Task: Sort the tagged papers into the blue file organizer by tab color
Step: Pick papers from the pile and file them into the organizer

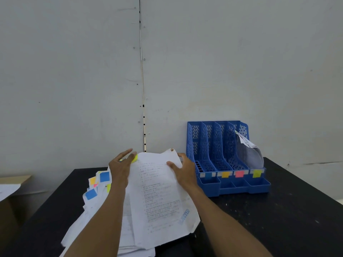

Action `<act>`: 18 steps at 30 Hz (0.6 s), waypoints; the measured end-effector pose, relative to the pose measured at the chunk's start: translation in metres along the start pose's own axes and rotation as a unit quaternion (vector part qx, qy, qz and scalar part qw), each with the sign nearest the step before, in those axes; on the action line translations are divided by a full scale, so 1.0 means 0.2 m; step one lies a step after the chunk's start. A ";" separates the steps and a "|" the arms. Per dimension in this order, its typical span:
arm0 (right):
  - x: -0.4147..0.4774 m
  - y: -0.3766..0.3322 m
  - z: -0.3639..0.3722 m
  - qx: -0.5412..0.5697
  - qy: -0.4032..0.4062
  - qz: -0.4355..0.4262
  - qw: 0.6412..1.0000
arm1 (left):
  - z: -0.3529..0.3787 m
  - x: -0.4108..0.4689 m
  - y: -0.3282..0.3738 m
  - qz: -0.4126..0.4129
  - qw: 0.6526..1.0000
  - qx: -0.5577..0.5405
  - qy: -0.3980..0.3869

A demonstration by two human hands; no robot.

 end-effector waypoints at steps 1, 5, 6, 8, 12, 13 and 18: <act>0.01 0.01 0.00 -0.006 0.004 0.001 1.000 | -0.01 0.00 -0.01 -0.011 1.000 -0.016 -0.011; 0.02 0.02 0.00 -0.024 0.029 0.015 0.999 | -0.05 0.02 -0.05 -0.050 0.997 -0.042 -0.046; 0.03 0.02 -0.01 -0.027 0.032 0.017 0.999 | -0.05 0.02 -0.06 -0.065 0.995 -0.050 -0.062; 0.03 0.01 -0.01 -0.033 0.038 0.012 0.999 | -0.05 0.02 -0.06 -0.096 0.989 -0.063 -0.095; 0.01 0.00 0.00 -0.031 0.043 0.003 0.999 | -0.04 0.00 -0.03 -0.104 0.988 -0.044 -0.106; 0.00 -0.01 0.01 -0.031 0.041 0.001 0.999 | -0.04 0.01 -0.03 -0.098 0.990 -0.038 -0.099; 0.00 -0.04 0.02 -0.016 0.031 -0.016 0.999 | -0.03 0.03 -0.03 -0.083 0.989 -0.017 -0.118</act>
Point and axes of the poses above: each hand's wrist, its own x-axis towards the middle knuckle, its own z-axis out of the palm, y = z × x, the point moved 3 cm from there along x, towards the middle knuckle, and after that the axes turned 14 degrees about y, right-handed, at the moved point
